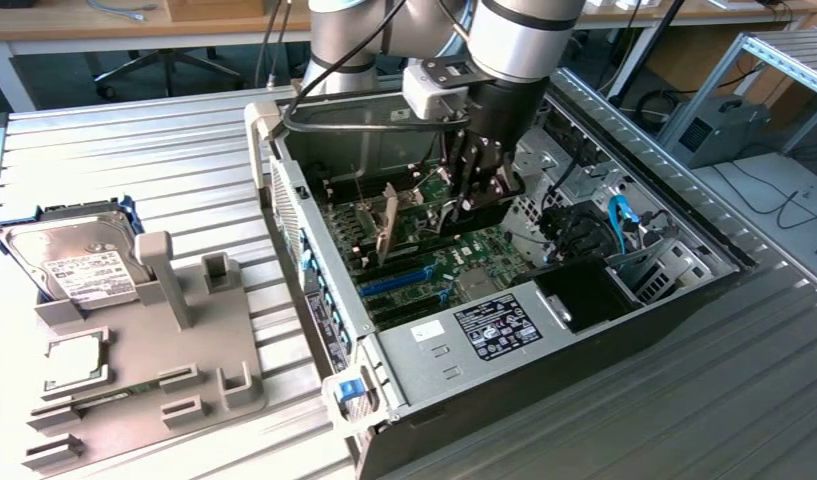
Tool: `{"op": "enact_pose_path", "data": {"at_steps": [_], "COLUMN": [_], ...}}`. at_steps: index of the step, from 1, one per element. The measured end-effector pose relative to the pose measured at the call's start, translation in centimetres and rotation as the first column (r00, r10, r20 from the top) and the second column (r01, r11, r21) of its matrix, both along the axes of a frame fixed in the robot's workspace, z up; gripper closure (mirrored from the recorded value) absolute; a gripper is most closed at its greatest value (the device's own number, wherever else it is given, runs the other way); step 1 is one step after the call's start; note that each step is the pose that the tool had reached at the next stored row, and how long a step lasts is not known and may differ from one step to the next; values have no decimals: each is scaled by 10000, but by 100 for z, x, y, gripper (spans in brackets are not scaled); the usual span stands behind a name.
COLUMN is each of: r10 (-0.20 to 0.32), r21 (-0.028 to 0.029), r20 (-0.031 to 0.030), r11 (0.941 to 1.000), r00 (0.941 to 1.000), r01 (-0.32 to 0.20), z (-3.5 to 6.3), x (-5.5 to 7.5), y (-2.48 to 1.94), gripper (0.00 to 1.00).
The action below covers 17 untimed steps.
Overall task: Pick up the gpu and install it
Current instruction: 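Insert the gpu into the slot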
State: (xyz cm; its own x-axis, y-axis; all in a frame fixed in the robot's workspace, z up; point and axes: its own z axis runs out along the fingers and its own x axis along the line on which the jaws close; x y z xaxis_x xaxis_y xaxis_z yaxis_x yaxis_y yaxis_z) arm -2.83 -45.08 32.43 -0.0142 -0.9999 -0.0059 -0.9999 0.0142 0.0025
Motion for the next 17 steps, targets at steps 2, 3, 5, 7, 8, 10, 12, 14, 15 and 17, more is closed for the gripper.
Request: {"op": "enact_pose_path", "data": {"at_steps": [2, 3, 5, 7, 8, 10, 12, 14, 15, 17], "r10": [0, 0, 0, 1, 1, 0, 0, 0, 1, 0], "r21": [1, 0, 1, 1, 0, 2, 1, 0, 0, 0], "r20": [-1, 0, 0, 0, 0, 1, 1, 1, 0, 0], "r11": [10000, 10000, 10000, 10000, 10000, 10000, 10000, 10000, 10000, 10000], "r00": [10000, 10000, 10000, 10000, 10000, 10000, 10000, 10000, 10000, 10000], "r01": [0, 0, 0, -1, -1, 0, 0, 0, -1, 0], "z": [-4, -6, -13, -20, -23, -33, -45, -69, -85, -115], "x": [-23, -34, -66, -103, -123, -154, -178, -192, -194, -203], "y": [0, 0, 0, 0, 0, 0, 0, 0, 0, 0], "gripper": [74, 74, 74, 74, 74, 74, 74, 74, 74, 74]}}
